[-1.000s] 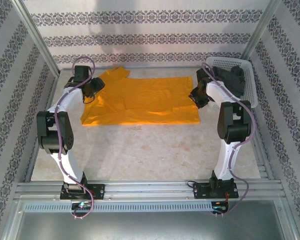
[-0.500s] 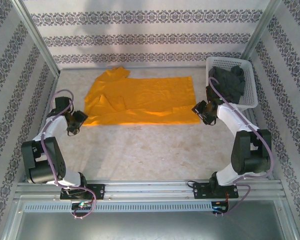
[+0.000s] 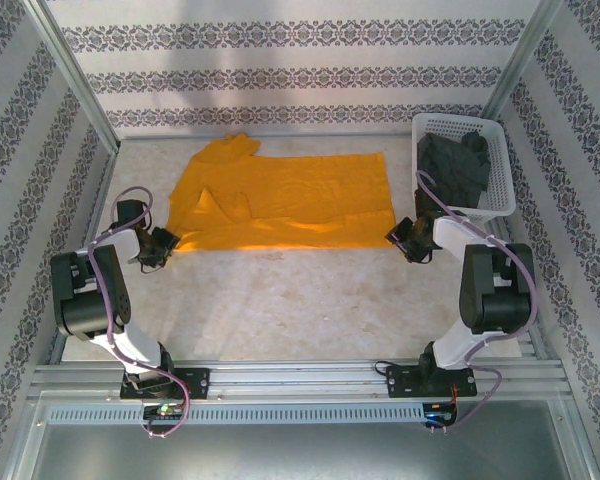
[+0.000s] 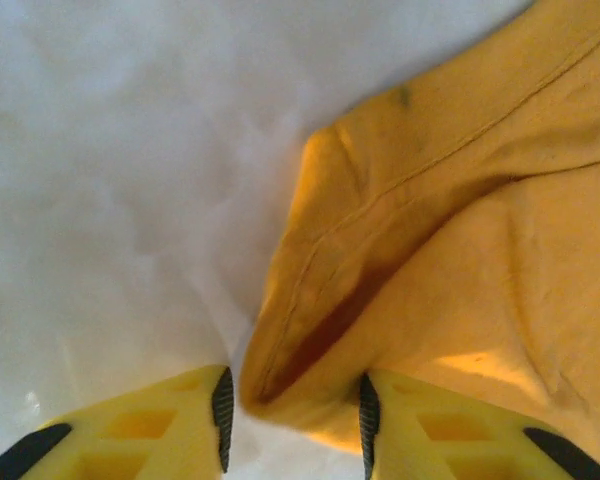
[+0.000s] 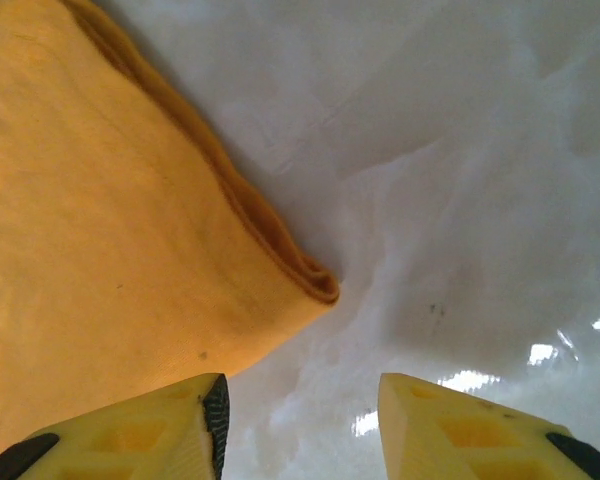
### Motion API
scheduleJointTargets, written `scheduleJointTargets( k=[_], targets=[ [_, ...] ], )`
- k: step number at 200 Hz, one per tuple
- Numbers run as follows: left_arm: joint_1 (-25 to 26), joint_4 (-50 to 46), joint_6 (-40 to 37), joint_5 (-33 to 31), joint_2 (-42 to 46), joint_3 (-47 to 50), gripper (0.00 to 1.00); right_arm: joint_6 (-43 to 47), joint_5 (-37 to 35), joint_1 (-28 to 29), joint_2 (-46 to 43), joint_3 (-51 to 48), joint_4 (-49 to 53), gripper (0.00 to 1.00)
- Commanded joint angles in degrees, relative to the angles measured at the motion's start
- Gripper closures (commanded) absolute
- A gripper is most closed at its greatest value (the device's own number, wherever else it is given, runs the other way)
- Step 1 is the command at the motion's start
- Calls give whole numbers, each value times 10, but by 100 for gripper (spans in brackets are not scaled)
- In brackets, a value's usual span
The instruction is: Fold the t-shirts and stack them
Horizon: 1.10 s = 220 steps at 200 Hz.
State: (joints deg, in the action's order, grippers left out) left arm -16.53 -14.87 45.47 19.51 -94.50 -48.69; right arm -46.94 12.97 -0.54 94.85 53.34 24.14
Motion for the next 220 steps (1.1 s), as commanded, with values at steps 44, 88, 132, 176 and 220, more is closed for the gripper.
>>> scheduleJointTargets(
  k=[44,88,132,176,220],
  targets=[
    [-6,30,-8,-16,-11,-33,93,-22,-16,31,89,75,-8,73],
    [-9,-39,-2,-66,42,-22,100,-52,-88,48,75,79,57,100],
    [-10,-99,22,-101,114,40,100,-70,-104,57,1,13,103,100],
    [-10,-165,60,-150,215,121,100,-105,-91,80,-71,-78,126,100],
    [-10,-208,94,-199,298,186,99,-129,-107,100,-149,-148,151,100]
  ],
)
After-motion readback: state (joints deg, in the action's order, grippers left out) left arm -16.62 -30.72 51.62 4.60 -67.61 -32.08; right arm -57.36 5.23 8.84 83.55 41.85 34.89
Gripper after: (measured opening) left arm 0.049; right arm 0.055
